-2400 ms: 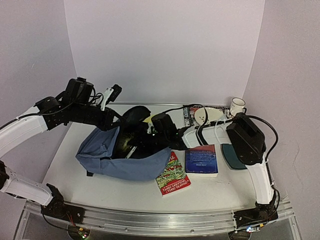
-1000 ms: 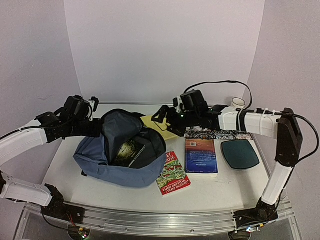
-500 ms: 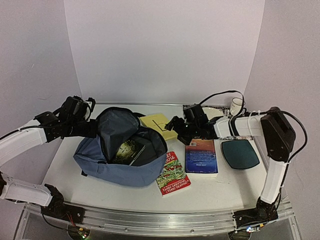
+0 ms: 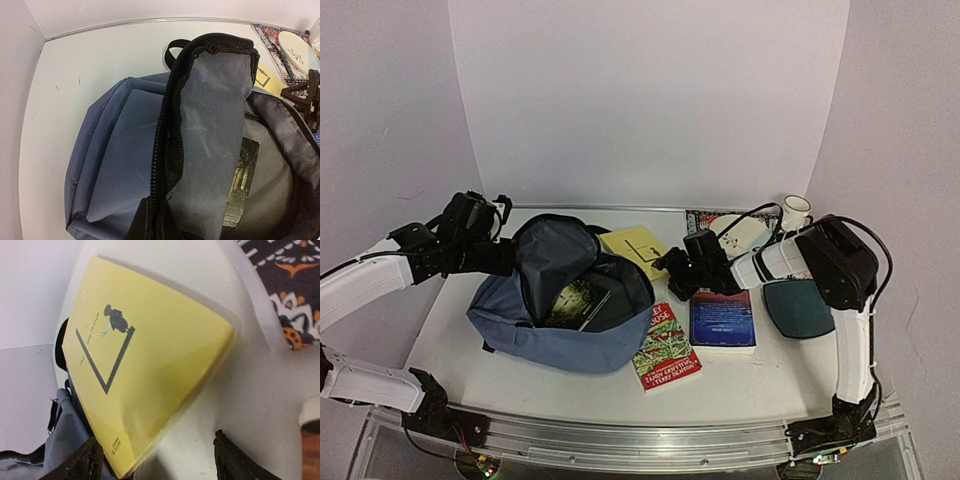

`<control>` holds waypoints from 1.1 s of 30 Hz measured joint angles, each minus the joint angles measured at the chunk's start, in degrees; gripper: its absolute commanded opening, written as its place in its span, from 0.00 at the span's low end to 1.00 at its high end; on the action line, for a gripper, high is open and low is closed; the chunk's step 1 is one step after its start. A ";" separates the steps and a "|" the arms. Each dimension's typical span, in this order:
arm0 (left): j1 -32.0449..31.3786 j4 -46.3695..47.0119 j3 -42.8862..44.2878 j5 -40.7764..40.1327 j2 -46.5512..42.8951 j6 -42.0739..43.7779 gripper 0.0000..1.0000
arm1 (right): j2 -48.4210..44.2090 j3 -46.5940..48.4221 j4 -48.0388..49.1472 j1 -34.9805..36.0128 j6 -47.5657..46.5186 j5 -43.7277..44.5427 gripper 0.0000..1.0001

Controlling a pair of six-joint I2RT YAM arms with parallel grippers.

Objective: Pack the student bag
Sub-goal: Grab the book from the center of the board.

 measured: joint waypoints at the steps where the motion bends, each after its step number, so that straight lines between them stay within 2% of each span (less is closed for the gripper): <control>1: 0.00 0.00 0.00 0.02 0.00 0.09 0.00 | 0.48 0.09 1.22 -0.09 0.55 -0.20 0.73; 5: 0.00 0.00 0.02 0.13 0.02 0.50 0.00 | 3.08 0.11 8.00 -0.81 4.11 -1.44 0.67; 8: 0.04 -0.22 0.50 0.33 0.07 0.50 0.00 | 4.81 0.11 12.24 -1.22 6.86 -1.88 0.58; 12: 0.04 -0.52 1.40 0.50 0.07 0.52 0.00 | 7.30 -0.28 18.12 -1.51 9.97 -2.78 0.37; 13: 0.04 -0.50 1.51 0.52 0.07 0.52 0.00 | 7.52 -0.44 19.41 -1.57 10.75 -2.73 0.35; 14: 0.04 -0.50 1.53 0.52 0.07 0.52 0.00 | 7.58 -0.55 19.85 -1.60 11.02 -2.62 0.25; 16: 0.04 -0.50 1.62 0.55 0.07 0.52 0.00 | 7.98 -1.25 23.23 -1.86 12.33 -2.75 0.13; 19: 0.07 -0.52 1.66 0.57 0.07 0.50 0.00 | 8.28 -1.99 27.80 -2.43 14.12 -2.93 0.00; 28: 0.11 -0.59 2.64 1.79 0.11 0.50 0.00 | 7.80 -2.82 30.21 -3.91 13.62 -4.74 0.00; 33: 0.11 -0.44 3.54 3.69 0.11 0.55 0.00 | 2.01 -5.16 26.64 -4.48 11.72 -5.68 0.00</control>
